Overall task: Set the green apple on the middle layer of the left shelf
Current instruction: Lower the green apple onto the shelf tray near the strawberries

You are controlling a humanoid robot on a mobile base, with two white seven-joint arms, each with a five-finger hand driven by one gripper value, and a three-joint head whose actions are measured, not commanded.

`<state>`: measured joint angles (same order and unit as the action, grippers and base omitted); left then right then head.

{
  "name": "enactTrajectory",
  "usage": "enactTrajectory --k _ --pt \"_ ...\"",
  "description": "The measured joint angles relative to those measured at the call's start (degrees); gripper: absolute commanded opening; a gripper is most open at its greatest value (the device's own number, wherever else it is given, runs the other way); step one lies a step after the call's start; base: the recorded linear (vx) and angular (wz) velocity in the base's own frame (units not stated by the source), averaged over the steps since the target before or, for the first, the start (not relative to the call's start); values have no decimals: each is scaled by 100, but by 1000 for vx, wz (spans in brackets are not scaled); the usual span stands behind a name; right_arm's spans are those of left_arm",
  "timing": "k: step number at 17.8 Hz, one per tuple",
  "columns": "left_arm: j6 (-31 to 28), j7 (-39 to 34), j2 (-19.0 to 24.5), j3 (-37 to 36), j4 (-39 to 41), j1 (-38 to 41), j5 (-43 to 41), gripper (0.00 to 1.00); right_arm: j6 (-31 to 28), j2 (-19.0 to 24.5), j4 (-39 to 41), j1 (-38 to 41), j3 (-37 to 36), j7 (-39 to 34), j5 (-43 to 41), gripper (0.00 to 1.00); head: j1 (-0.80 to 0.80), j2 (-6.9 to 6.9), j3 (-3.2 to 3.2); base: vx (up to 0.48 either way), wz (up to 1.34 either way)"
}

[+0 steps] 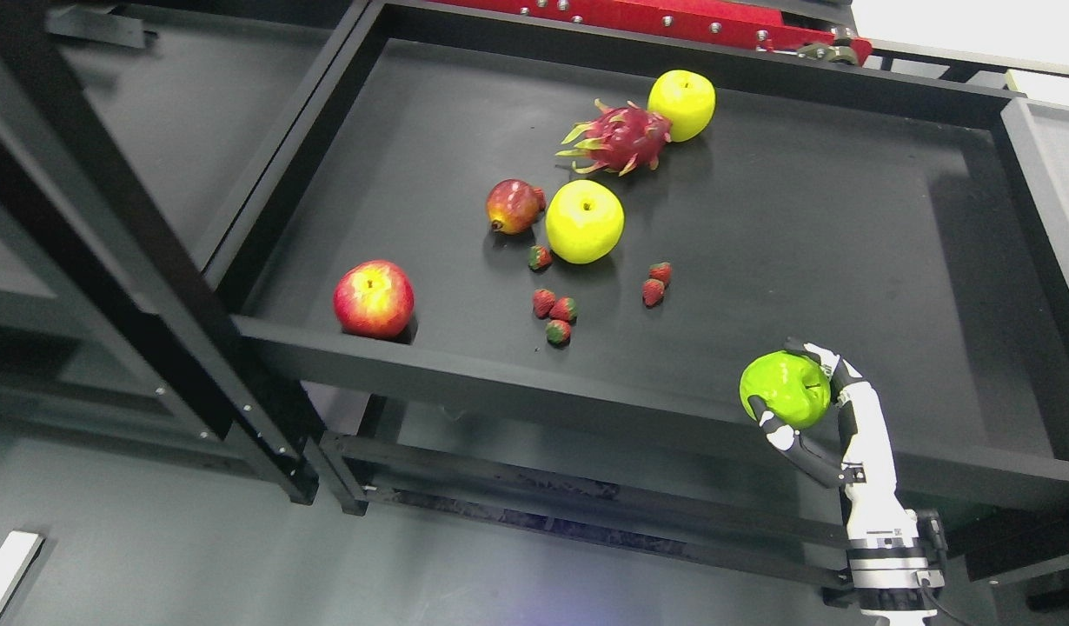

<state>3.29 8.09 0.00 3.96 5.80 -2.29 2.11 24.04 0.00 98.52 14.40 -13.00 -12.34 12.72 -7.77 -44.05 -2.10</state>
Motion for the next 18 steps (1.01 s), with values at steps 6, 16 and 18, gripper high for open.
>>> enactTrajectory --k 6,16,18 --pt "-1 0 0 0 0 0 0 100 -199 0 -11 -20 14 2 1 0 0 0 0 200 -42" --pt "-17 0 0 0 0 0 0 100 -1268 0 -312 -577 224 -535 331 22 0 0 0 156 84" --pt "-17 0 0 0 0 0 0 100 -1348 0 -429 -735 253 -618 565 62 0 0 0 77 2"
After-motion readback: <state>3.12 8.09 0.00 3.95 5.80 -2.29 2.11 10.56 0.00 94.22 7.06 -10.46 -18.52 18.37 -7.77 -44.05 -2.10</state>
